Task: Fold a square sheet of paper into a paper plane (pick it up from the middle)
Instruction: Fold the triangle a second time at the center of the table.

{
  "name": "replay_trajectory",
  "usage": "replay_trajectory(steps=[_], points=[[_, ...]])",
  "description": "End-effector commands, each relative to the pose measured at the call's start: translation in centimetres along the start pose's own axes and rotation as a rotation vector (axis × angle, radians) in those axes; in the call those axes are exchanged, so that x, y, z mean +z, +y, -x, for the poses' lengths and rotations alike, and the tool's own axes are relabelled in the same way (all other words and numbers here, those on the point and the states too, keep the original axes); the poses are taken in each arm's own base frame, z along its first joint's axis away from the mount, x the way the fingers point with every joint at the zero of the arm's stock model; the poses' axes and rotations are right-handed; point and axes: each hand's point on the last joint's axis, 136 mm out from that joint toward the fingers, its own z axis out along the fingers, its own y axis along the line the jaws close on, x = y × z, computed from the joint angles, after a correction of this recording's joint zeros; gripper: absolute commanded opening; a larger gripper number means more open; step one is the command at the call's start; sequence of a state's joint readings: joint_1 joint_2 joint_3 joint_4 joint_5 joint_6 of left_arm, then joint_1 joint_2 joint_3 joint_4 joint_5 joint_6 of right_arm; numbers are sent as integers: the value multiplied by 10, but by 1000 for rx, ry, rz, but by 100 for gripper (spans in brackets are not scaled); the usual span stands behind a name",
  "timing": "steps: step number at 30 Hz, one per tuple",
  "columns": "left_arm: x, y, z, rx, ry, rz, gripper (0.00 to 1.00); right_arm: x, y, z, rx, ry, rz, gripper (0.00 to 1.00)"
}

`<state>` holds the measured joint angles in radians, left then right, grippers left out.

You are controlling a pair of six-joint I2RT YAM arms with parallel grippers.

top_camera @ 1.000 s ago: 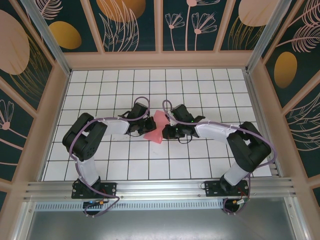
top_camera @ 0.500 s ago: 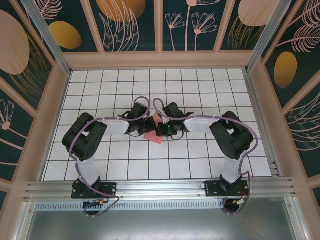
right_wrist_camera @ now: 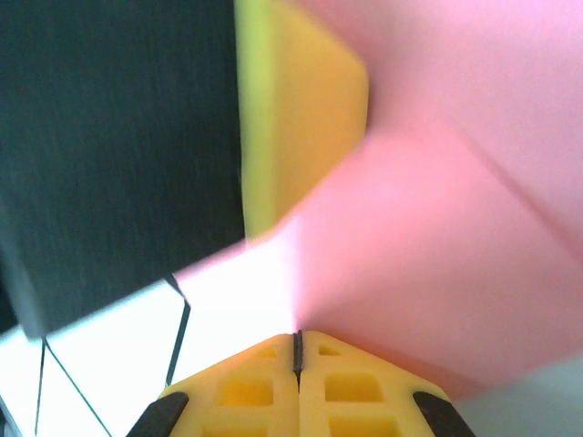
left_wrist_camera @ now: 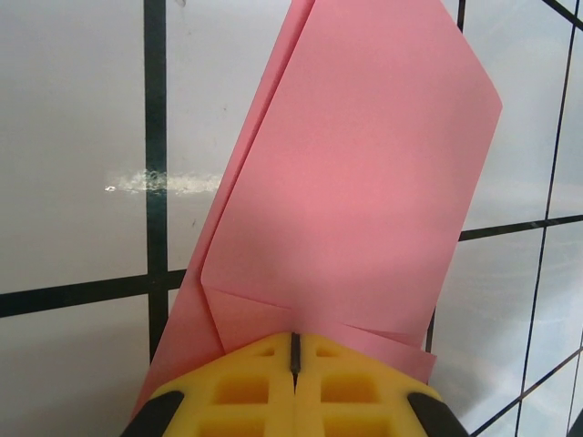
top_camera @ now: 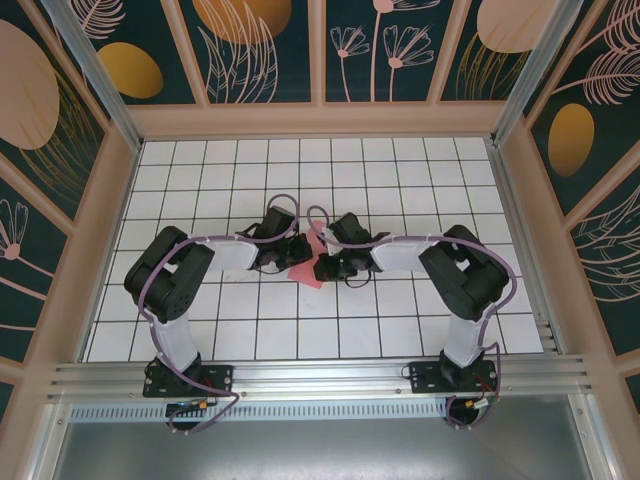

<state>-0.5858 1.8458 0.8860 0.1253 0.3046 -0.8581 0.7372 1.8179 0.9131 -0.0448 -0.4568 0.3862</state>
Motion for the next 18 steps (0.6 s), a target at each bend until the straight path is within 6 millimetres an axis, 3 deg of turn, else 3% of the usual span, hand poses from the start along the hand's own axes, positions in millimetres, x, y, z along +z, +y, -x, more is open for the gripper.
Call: replay_trajectory(steps=[1, 3, 5, 9, 12, 18], points=[[6, 60, -33, -61, 76, 199, 3, -3, -6, -65, 1, 196, 6, 2], [6, 60, -34, -61, 76, 196, 3, -5, -7, -69, -12, 203, 1, 3], [6, 58, -33, -59, 75, 186, 3, -9, -7, -59, -19, 167, -18, 3], [7, 54, -34, -57, 77, 162, 3, -27, 17, -5, -34, -26, -6, 3], [7, 51, -33, -49, 75, 147, 4, -36, 31, 19, -16, -128, 35, 4], [8, 49, -35, -49, 77, 123, 4, -15, 23, 19, 35, -98, 28, 3]])
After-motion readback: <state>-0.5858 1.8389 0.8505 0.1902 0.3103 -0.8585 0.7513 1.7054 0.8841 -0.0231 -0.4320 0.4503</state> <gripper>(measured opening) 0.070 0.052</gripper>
